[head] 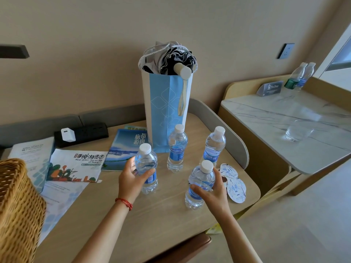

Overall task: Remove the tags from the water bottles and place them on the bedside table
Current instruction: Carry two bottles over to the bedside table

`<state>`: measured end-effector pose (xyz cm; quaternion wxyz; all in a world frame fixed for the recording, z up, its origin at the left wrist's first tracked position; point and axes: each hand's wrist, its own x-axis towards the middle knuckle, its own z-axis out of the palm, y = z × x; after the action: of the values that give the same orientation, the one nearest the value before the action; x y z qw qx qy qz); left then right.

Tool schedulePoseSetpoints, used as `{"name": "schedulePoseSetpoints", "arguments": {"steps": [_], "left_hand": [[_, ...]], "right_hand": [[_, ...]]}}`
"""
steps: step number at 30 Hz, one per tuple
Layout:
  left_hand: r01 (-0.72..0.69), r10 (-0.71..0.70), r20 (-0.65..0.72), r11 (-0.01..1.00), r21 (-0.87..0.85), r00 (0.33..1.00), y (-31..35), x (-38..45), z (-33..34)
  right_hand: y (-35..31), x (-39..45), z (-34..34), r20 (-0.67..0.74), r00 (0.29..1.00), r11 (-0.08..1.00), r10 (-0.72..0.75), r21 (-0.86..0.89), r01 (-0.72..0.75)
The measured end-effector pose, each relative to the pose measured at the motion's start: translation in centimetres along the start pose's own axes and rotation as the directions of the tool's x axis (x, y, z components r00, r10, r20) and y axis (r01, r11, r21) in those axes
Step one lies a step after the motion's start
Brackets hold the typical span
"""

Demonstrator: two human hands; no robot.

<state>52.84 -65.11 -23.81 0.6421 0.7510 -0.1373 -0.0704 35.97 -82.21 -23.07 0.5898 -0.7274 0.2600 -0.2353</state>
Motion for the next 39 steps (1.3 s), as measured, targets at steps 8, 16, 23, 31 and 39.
{"name": "schedulePoseSetpoints", "arguments": {"steps": [8,16,23,31,39], "left_hand": [[0.022,-0.024,0.089,1.0,0.016,0.996,0.2,1.6,-0.3],[-0.056,0.059,0.141,0.998,-0.021,0.988,0.9,2.5,-1.3],[-0.007,0.04,0.277,0.993,-0.117,0.96,2.3,2.0,-2.3],[0.094,0.035,0.503,0.969,-0.228,0.864,5.3,0.3,-1.4],[0.194,0.049,0.599,0.922,-0.334,0.799,9.2,-2.8,1.1]], "right_hand": [[-0.1,-0.6,1.1,-0.121,0.993,1.0,0.008,-0.026,-0.011],[-1.3,-1.5,1.9,-0.231,0.97,0.993,0.077,0.109,-0.053],[-4.4,-3.8,2.3,-0.244,0.968,0.984,0.057,0.176,-0.014],[-7.1,-6.6,0.5,-0.338,0.941,0.983,0.005,0.176,0.058],[-8.2,-10.6,-3.8,-0.509,0.86,0.981,0.019,0.176,0.082]]}}
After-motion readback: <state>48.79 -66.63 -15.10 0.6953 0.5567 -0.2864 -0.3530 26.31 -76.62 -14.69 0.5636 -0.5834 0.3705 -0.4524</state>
